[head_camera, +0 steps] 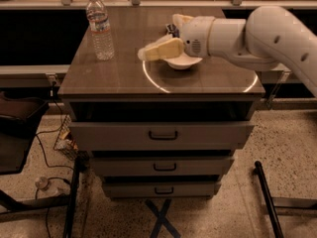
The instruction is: Pick water bottle
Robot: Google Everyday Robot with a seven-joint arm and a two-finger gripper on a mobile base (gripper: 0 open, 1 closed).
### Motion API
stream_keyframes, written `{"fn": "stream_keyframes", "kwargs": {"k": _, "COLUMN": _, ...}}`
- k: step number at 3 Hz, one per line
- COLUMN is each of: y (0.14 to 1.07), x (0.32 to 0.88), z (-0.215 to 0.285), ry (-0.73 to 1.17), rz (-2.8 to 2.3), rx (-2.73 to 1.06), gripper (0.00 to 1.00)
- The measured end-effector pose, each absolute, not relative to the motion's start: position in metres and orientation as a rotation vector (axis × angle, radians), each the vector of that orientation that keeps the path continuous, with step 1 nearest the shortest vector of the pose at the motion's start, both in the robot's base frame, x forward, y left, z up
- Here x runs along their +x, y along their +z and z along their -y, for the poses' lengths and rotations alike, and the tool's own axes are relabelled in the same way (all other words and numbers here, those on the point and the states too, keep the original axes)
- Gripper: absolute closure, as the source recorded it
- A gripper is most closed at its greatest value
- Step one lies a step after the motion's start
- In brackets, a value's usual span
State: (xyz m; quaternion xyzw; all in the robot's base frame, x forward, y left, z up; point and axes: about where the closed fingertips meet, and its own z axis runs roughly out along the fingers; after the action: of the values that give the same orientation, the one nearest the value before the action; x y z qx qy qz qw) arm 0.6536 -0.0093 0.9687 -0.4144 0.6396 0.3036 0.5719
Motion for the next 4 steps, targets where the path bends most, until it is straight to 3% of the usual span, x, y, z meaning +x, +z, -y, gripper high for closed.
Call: {"fn": "stream_keyframes", "kwargs": {"k": 4, "y": 0.957, "x": 0.758, "z": -0.104, "ry": 0.829, "rz": -1.435, "rx": -1.007, "gripper": 0.00}}
